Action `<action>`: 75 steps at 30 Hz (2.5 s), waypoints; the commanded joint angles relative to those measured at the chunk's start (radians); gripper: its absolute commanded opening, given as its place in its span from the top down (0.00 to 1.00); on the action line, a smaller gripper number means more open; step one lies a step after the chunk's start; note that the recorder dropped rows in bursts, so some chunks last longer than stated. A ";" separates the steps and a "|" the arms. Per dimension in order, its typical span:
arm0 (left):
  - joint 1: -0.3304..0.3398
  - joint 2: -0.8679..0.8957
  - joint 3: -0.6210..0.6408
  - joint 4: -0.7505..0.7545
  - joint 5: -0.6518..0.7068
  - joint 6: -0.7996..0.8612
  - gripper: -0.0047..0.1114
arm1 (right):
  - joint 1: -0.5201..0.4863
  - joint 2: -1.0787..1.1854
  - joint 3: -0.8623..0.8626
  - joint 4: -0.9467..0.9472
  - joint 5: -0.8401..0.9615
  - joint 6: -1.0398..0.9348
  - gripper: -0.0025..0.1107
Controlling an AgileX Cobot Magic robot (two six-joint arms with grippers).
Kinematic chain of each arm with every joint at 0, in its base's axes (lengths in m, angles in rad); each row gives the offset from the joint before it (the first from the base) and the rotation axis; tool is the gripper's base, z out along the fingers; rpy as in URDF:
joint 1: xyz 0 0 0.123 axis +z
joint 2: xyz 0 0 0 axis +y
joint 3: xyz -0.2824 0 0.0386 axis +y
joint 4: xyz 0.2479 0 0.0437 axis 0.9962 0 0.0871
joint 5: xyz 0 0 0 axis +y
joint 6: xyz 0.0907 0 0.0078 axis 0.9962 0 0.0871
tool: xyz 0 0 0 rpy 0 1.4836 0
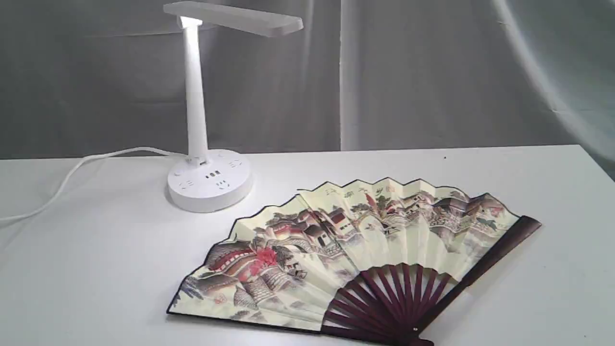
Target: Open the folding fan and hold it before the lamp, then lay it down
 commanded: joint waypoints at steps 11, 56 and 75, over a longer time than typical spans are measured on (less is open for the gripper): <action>0.002 -0.338 -0.006 -0.008 0.082 -0.014 0.96 | 0.001 -0.109 0.008 0.001 0.028 -0.043 0.98; 0.002 -0.796 0.621 0.067 -0.625 -0.175 0.96 | -0.001 -0.573 0.425 0.043 -0.406 0.017 0.98; 0.002 -0.796 0.929 0.150 -0.754 -0.154 0.96 | -0.001 -0.573 0.783 -0.048 -0.615 0.014 0.98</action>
